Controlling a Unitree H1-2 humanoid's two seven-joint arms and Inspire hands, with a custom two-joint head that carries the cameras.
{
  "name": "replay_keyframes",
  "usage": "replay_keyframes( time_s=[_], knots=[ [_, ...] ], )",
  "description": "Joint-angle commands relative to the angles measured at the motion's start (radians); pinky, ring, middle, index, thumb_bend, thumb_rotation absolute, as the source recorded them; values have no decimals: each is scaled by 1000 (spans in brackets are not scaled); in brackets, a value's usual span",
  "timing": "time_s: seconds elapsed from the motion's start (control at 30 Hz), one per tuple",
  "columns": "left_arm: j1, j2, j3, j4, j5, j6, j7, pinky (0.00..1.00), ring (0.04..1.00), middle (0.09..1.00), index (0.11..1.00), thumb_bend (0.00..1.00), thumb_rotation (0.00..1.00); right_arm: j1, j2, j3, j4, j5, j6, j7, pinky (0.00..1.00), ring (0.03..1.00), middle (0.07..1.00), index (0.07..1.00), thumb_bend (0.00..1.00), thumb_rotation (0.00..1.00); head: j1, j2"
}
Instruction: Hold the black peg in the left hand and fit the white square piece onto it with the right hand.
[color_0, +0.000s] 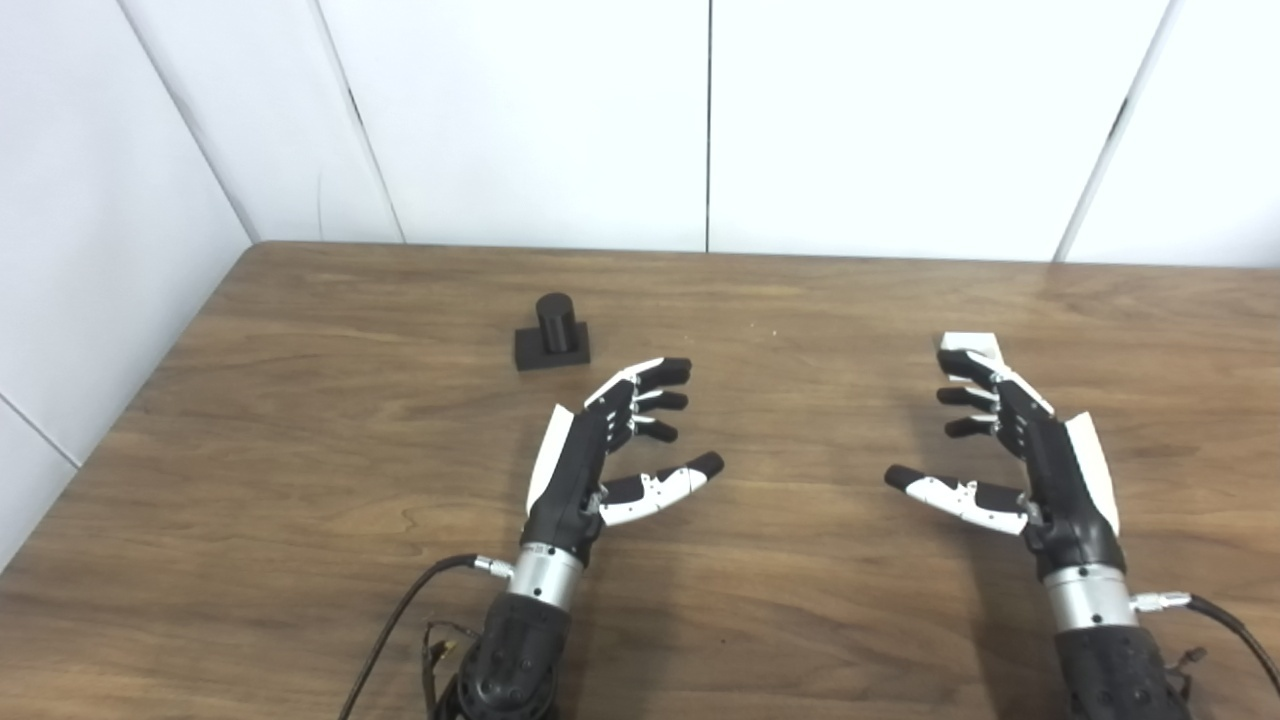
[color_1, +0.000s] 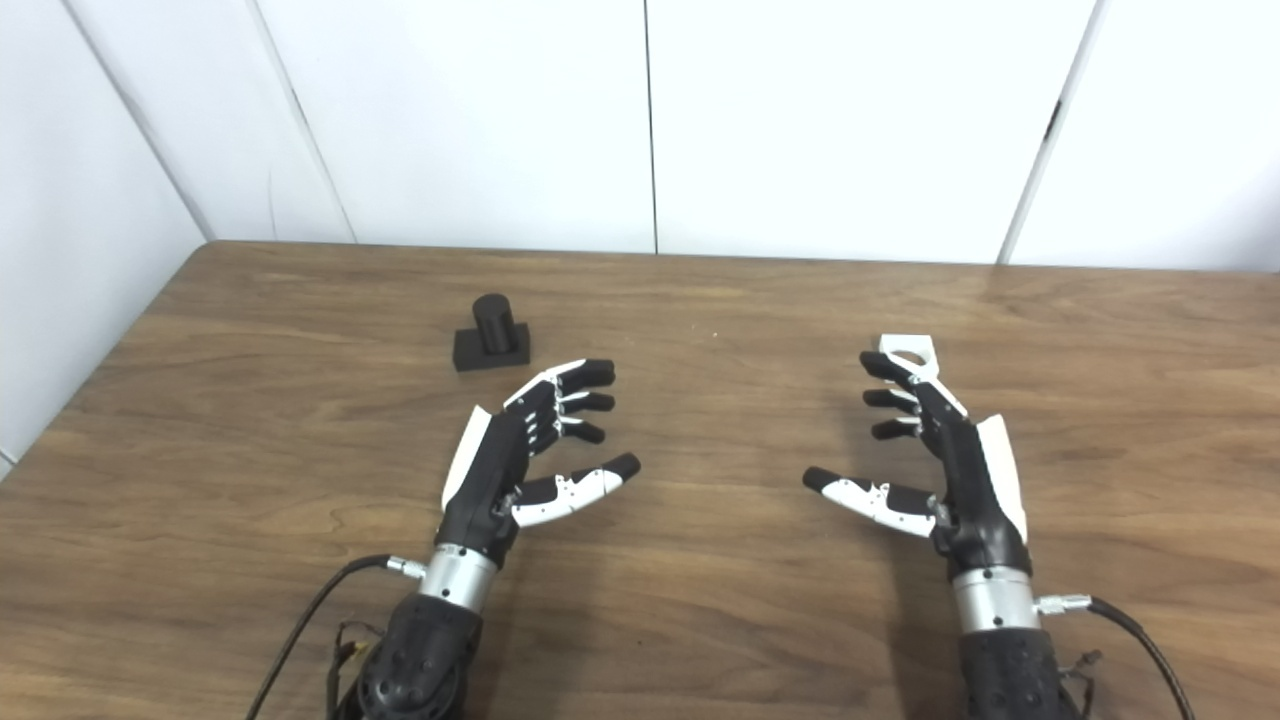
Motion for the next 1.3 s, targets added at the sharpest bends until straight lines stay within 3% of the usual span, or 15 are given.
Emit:
replay_keyframes(
  time_s=[0.0,0.27,0.6,1.0,1.27],
  knots=[
    [-40,7,8,-25,15,-27,14,618,723,789,757,639,83,-30,-1,-4,-18,13,-42,0,590,730,807,782,746,0,-2,0],
    [-56,39,30,-48,55,12,13,617,726,779,751,644,128,-30,-7,-3,-27,-1,-27,1,599,729,809,785,737,0,0,1],
    [-105,92,44,-102,228,173,25,658,769,799,755,671,188,-36,-11,-9,-23,13,-23,11,600,730,812,785,742,0,5,-2],
    [-195,178,90,-65,289,246,30,668,763,793,761,661,126,-44,-13,-11,-11,18,-29,15,584,720,808,780,743,0,8,-10],
    [-251,241,98,-39,341,288,30,637,782,817,779,668,172,-43,-14,-15,-15,20,-23,16,602,730,818,785,742,0,5,-11]
  ],
)
